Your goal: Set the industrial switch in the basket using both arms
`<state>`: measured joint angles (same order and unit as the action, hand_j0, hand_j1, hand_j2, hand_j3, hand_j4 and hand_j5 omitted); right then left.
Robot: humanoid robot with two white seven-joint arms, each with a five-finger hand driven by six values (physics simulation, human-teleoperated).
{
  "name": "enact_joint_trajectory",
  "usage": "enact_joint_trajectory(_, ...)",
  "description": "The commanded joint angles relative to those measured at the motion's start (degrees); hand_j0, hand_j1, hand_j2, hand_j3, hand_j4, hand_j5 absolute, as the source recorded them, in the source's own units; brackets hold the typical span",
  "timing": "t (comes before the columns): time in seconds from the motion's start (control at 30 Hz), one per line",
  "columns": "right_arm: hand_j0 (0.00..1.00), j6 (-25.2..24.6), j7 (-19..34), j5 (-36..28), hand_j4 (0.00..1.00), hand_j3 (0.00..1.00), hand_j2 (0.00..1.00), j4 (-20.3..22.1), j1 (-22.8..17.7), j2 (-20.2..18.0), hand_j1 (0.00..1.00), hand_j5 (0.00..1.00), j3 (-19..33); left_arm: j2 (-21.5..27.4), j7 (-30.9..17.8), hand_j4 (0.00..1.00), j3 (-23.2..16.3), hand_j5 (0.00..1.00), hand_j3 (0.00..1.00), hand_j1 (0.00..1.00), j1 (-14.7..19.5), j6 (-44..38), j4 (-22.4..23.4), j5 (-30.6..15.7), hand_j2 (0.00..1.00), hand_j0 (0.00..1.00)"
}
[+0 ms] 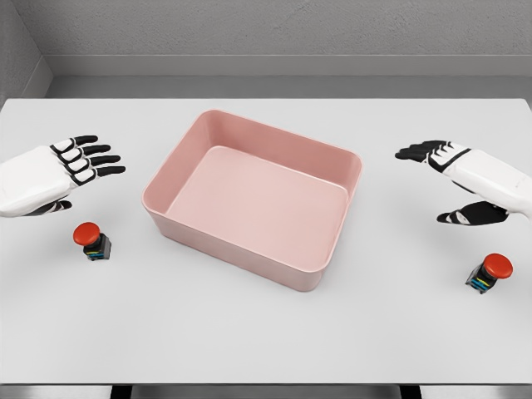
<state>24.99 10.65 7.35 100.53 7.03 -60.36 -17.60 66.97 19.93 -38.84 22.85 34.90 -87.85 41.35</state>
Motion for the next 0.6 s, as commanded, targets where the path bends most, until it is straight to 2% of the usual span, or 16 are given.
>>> enact_joint_trajectory(0.0, 1.00, -0.02, -0.02, -0.23, 1.00, 1.00, 1.00, 0.02, 0.00, -0.11, 1.00, 1.00, 0.02, 0.09, 0.02, 1.00, 0.08, 1.00, 1.00, 1.00, 0.00, 0.10, -0.04, -0.39, 1.00, 1.00)
enact_joint_trajectory(0.23, 1.00, -0.46, 0.42, -0.14, 1.00, 1.00, 1.00, 0.02, 0.17, -0.81, 1.00, 1.00, 3.01, 2.02, -0.06, 1.00, 0.08, 1.00, 1.00, 1.00, -0.09, 0.10, 0.05, -0.48, 1.00, 1.00)
enact_joint_trajectory(0.3, 1.00, -2.83, 7.09, -0.05, 1.00, 1.00, 1.00, 0.02, 0.79, -0.90, 1.00, 1.00, 3.45, 3.34, -0.24, 1.00, 0.08, 1.00, 1.00, 1.00, -0.88, 0.10, -0.04, -0.39, 1.00, 1.00)
enact_joint_trajectory(0.37, 1.00, -5.91, 10.09, 0.04, 1.00, 1.00, 1.00, 0.02, 1.58, -0.99, 1.00, 1.00, 3.54, 4.66, -0.59, 1.00, -0.01, 1.00, 1.00, 1.00, -0.88, 0.10, -0.22, -0.21, 1.00, 1.00)
enact_joint_trajectory(0.47, 1.00, -6.26, 12.63, -0.05, 1.00, 1.00, 1.00, 0.02, 2.55, -2.48, 1.00, 1.00, 4.85, 6.42, -1.82, 1.00, -0.01, 1.00, 1.00, 1.00, -1.93, 0.10, -1.53, -0.04, 1.00, 1.00)
enact_joint_trajectory(0.53, 1.00, -6.88, 18.26, -0.14, 1.00, 1.00, 1.00, 0.02, 2.64, -3.89, 1.00, 1.00, 7.40, 8.17, -3.93, 1.00, 0.08, 1.00, 1.00, 1.00, -2.20, 0.10, -1.71, -0.04, 1.00, 1.00)
enact_joint_trajectory(0.57, 1.00, -6.88, 18.88, -0.14, 1.00, 1.00, 1.00, 0.02, 2.64, -5.03, 1.00, 1.00, 7.76, 8.70, -4.63, 1.00, 0.08, 1.00, 1.00, 1.00, -2.20, 0.10, -1.71, -0.04, 1.00, 1.00)
